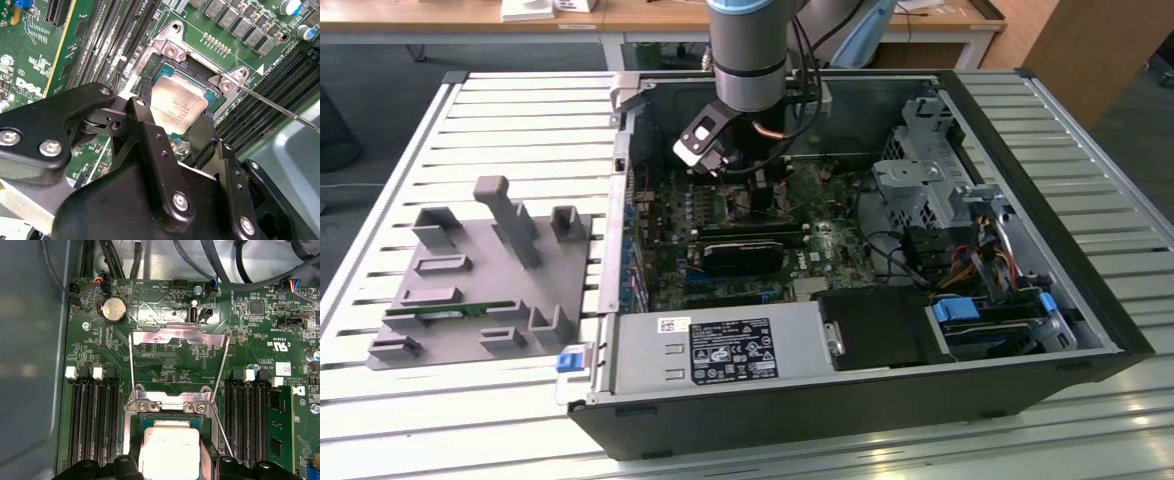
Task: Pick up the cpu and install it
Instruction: 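Place the cpu into insertion slot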
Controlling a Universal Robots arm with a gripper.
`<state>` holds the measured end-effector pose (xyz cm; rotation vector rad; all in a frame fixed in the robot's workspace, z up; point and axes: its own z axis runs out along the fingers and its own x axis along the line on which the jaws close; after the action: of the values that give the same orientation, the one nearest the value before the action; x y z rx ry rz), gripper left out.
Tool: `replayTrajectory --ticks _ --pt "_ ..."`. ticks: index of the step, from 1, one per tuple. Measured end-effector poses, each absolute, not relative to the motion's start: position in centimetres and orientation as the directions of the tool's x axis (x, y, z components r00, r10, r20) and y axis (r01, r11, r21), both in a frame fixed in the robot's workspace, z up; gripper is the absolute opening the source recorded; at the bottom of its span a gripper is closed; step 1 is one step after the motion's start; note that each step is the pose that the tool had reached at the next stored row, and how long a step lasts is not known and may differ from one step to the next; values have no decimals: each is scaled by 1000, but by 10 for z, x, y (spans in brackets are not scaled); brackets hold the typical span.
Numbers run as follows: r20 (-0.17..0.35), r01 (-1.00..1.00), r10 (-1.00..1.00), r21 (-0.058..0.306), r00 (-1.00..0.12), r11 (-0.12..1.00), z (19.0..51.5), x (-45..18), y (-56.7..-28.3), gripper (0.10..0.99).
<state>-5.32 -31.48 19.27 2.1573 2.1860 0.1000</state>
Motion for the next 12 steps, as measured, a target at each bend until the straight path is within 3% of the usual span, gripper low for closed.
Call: replayTrajectory --ticks 7,8,12 --pt "-1 995 1000 96 -13 13 192 -53 -314 545" --pt "-2 995 1000 95 -13 13 192 -53 -315 608" --pt "-3 995 1000 95 -13 13 192 -53 -315 608"
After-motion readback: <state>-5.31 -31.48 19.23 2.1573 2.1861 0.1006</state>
